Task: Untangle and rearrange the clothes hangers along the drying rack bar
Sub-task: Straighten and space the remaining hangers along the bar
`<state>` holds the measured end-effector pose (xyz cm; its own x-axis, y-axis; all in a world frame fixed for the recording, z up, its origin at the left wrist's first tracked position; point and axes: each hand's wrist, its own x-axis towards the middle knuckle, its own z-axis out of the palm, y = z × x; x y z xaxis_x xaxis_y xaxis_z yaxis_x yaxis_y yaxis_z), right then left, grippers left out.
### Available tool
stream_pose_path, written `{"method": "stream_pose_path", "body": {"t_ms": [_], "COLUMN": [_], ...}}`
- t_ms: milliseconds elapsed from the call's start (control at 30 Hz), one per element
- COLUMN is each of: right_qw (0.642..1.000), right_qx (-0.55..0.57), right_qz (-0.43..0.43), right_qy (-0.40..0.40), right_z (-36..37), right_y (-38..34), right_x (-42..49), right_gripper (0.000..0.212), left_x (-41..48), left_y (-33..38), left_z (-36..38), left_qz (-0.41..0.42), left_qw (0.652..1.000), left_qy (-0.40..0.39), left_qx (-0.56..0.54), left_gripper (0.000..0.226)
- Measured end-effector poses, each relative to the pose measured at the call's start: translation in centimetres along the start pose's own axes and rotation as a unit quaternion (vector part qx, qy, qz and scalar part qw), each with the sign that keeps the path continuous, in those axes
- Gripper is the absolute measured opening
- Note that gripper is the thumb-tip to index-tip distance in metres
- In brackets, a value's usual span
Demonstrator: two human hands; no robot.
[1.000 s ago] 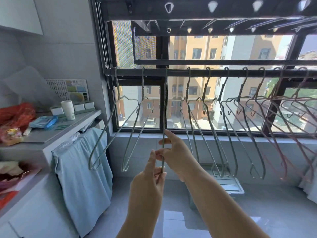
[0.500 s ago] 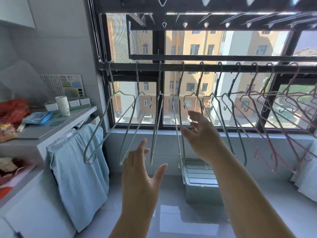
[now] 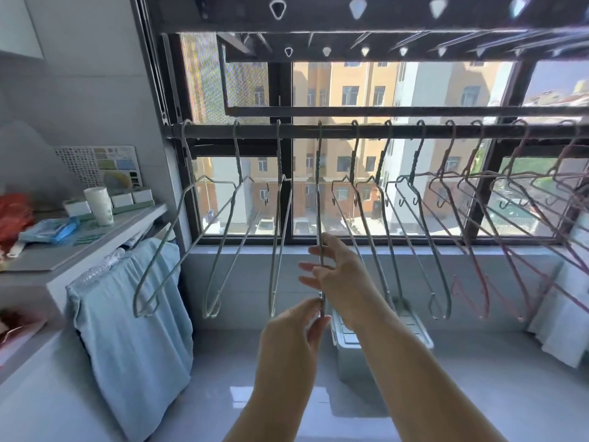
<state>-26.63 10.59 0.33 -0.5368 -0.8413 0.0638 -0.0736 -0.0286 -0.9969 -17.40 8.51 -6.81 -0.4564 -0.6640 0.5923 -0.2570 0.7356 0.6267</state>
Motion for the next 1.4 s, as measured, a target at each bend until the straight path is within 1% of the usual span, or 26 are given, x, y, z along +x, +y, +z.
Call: {"method": "stream_pose_path", "body": {"t_ms": [133,333,500,800,833,900,967,1033,1067,1133,1200,1300,1367,1400], "right_qw": [1.000,1.000,1.000,1.000,1.000,0.996,0.985,0.966,0.949,0.924,0.927,0.952,0.966,0.972], "right_qx": [0.007,0.003,0.005,-0.013,-0.025,-0.091,-0.166,-0.241,-0.284,-0.333,-0.333,-0.288,-0.248,-0.228], "right_qz": [0.000,0.000,0.000,0.001,0.000,-0.011,-0.034,-0.084,-0.112,-0.143,-0.114,-0.027,0.001,0.006], "right_qy": [-0.002,-0.004,0.001,0.000,-0.001,0.003,0.015,0.047,0.072,0.120,0.133,0.095,0.069,0.060], "right_z": [-0.1,0.1,0.5,0.7,0.7,0.5,-0.1,-1.3,-1.9,-3.3,-4.5,-5.4,-5.7,-5.9], "right_y": [-0.1,0.0,-0.1,0.4,0.4,0.2,-0.1,-0.5,-0.8,-1.4,-1.6,-1.3,-0.9,-0.7], "right_x": [0.1,0.3,0.7,0.5,0.4,0.0,-0.4,-0.8,-1.0,-1.3,-1.2,-1.1,-1.1,-1.1], "right_gripper": [0.065,0.066,0.066,0.066,0.065,0.060,0.058,0.055,0.053,0.050,0.051,0.053,0.051,0.049], "left_x": [0.0,0.0,0.3,0.0,-0.1,-0.3,-0.6,-0.7,-0.7,-0.6,-0.3,0.2,0.5,0.6], "left_y": [-0.1,-0.3,-0.3,-0.7,-0.7,-0.7,-0.5,0.0,0.4,1.3,2.5,3.9,4.1,4.2], "left_z": [0.3,0.2,-0.2,-0.2,-0.1,-0.1,-0.3,-0.6,-0.7,-0.7,-0.3,0.9,1.9,2.2], "left_qz": [0.001,0.012,0.015,0.002,-0.004,-0.016,-0.010,0.012,0.025,0.052,0.047,0.008,-0.005,-0.012], "left_qw": [1.000,1.000,0.999,1.000,1.000,1.000,1.000,0.998,0.997,0.994,0.995,0.997,0.995,0.994], "left_qy": [0.004,0.018,0.027,0.014,0.010,0.006,0.025,0.062,0.078,0.096,0.074,-0.015,-0.053,-0.061], "left_qx": [-0.012,-0.002,0.007,-0.006,-0.005,-0.005,0.002,-0.002,-0.007,-0.019,-0.048,-0.081,-0.085,-0.090], "left_gripper": [0.017,0.013,0.015,0.014,0.014,0.019,0.036,0.051,0.053,0.046,0.041,0.047,0.051,0.050]}}
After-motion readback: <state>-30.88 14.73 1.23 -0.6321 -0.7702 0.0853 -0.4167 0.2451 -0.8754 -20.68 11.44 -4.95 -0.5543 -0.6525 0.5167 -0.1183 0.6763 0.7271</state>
